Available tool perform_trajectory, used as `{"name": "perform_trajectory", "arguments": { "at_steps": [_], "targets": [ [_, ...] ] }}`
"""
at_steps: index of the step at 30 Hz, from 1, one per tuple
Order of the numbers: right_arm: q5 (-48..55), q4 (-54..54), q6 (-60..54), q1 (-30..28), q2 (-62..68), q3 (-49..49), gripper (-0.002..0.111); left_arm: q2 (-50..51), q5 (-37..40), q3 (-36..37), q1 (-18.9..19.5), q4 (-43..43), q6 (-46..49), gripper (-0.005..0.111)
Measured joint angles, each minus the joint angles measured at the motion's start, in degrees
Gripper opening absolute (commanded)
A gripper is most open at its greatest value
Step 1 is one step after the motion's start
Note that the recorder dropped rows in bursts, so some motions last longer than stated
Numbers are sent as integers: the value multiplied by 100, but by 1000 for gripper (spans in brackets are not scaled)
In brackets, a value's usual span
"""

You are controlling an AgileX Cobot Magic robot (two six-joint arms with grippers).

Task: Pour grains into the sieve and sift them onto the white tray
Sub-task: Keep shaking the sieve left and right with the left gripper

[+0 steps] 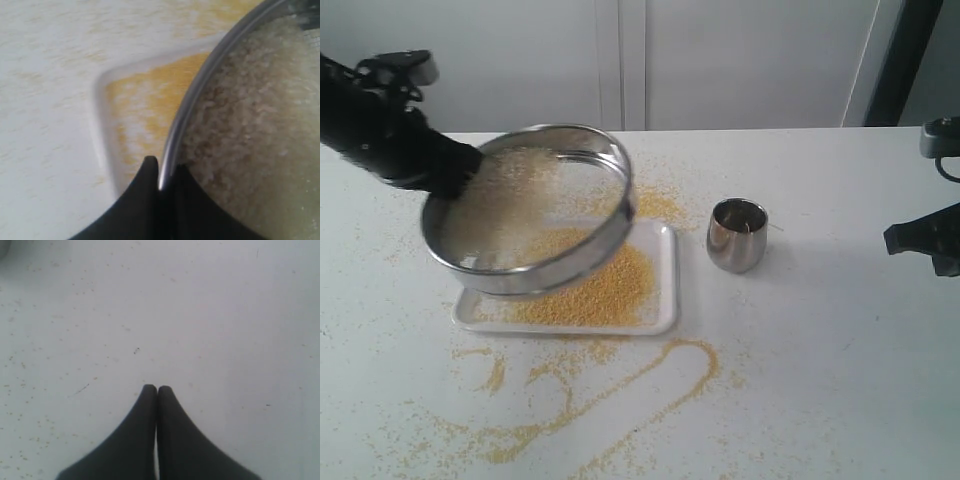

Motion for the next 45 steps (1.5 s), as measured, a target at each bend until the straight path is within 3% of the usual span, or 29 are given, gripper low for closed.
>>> {"name": "perform_trajectory", "arguments": {
  "at_steps": [3,6,8,11,13,16,18,20,22,25,30,32,36,38,41,43,45],
  "targets": [
    [0,0,0,0,0,0,0,-62,244,0,-97,183,-494,0],
    [0,0,0,0,0,0,0,-105,249,0,465,501,-960,0],
    [0,0,0,0,0,0,0,-105,-28,21,550,549,-752,0],
    [0,0,0,0,0,0,0,-105,-20,21,144,699,-413,0],
    [0,0,0,0,0,0,0,-113,279,21,17,1120,-817,0],
    [0,0,0,0,0,0,0,-164,458,21,383,1453,-1481,0],
    [0,0,0,0,0,0,0,-167,200,59,537,1293,-1384,0],
    [0,0,0,0,0,0,0,-167,-128,96,369,1004,-883,0],
    [0,0,0,0,0,0,0,-84,-170,118,-161,906,-616,0],
    [-12,0,0,0,0,0,0,-30,238,169,-521,1695,-1324,0],
    [-23,0,0,0,0,0,0,-303,81,158,508,2653,-2188,0],
    [-34,0,0,0,0,0,0,-360,-182,227,614,2345,-1839,0],
    [-94,0,0,0,0,0,0,-186,-261,465,-55,911,-561,0],
    [-105,0,0,0,0,0,0,-123,-76,512,-188,701,-395,0],
    [-113,0,0,0,0,0,0,-134,88,512,170,598,-411,0],
    [-119,0,0,0,0,0,0,-144,-57,512,509,540,-525,0],
    [-119,0,0,0,0,0,0,-144,-338,512,611,408,-460,0]
  ]
}}
